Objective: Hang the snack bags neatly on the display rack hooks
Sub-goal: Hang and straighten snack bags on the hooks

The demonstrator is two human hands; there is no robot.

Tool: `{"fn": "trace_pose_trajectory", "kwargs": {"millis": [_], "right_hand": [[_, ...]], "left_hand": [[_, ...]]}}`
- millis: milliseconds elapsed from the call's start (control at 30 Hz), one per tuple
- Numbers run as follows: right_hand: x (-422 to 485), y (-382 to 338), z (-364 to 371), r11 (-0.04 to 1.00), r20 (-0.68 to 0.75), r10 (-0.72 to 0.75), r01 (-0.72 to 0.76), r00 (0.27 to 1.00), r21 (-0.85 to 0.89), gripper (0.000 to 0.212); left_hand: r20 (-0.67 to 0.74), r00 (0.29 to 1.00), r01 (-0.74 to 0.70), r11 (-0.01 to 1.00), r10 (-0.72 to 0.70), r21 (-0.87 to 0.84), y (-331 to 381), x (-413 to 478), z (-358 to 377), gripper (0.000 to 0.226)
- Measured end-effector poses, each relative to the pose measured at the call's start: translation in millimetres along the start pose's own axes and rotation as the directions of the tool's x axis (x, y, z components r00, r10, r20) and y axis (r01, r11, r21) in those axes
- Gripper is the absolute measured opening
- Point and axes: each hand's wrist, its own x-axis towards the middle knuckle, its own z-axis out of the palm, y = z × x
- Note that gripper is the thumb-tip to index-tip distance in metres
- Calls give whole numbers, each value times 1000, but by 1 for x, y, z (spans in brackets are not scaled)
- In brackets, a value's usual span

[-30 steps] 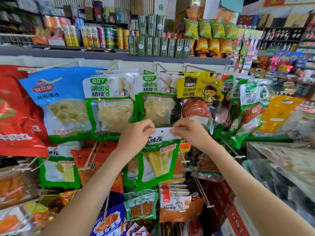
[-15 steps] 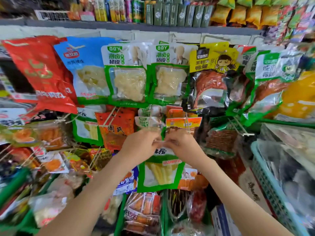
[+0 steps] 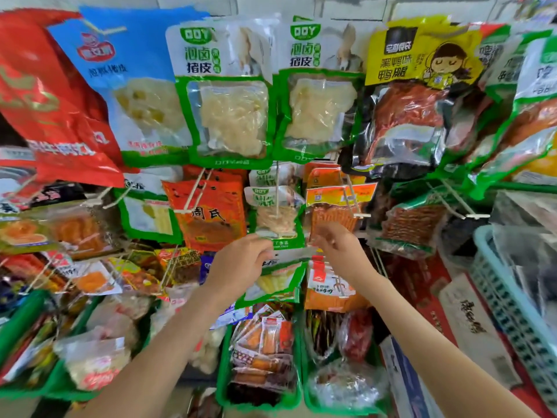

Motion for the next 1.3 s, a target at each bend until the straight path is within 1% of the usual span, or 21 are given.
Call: {"fn": "trace_pose_trajectory", "kwargs": {"millis": [167, 267, 367, 433, 467, 500, 567, 667, 733, 833, 1000, 1100, 1167, 1233, 1300], "right_hand": [[36, -13, 15, 1000, -29, -9, 9, 1000, 15, 36], [47, -18, 17, 1000, -78, 2, -1, 997, 16, 47], [52, -13, 13, 995, -71, 92, -95, 993, -33, 62], [53, -9, 11, 983, -48, 157, -161, 986, -83, 63], [53, -9, 11, 984, -40, 156, -159, 987, -83, 59], [54, -9, 11, 989, -36, 126, -129, 991, -66, 53], [54, -16, 13, 999, -51, 12, -15, 999, -43, 37], [54, -34, 20, 983, -92, -175, 169, 980, -68, 19], [55, -46, 25, 957, -104, -288, 282, 952, -69, 12], [60, -56, 32, 935, -88, -353, 348, 932, -60, 11], [63, -57, 40, 956, -75, -289, 292, 954, 28, 21], [53, -54, 39, 957, -94, -280, 286, 955, 52, 32], [47, -48, 36, 966, -102, -233, 242, 967, 88, 39], [40, -34, 30, 979, -72, -169, 176, 983, 103, 39], [35, -16, 22, 991, -19, -108, 109, 994, 82, 35]], "left_hand": [[-4, 1000, 1, 990, -2, -143, -36, 21, -4, 15], [55, 998, -28, 972, 42, -232, -46, 32, -7, 14], [85, 994, -37, 963, 62, -267, -51, 40, -8, 14], [67, 995, -49, 960, 70, -276, -53, 45, -6, 14], [56, 995, -59, 962, 76, -266, -53, 46, -6, 14], [45, 995, -70, 966, 84, -250, -52, 48, -5, 14], [32, 995, -91, 972, 100, -215, -51, 48, -5, 14], [25, 994, -97, 980, 103, -176, -51, 45, -4, 16], [3, 997, -70, 984, 72, -164, -54, 40, -6, 16], [-63, 998, -20, 986, 10, -166, -59, 29, -15, 15], [-143, 989, 8, 994, -24, -112, -57, 13, -28, 14], [-164, 986, 23, 994, -40, -102, -54, 9, -28, 13], [-160, 986, 23, 994, -40, -103, -50, 7, -24, 13], [-147, 989, 10, 994, -26, -110, -43, 6, -19, 13], [-135, 991, 0, 994, -15, -113, -35, 8, -15, 14]]}}
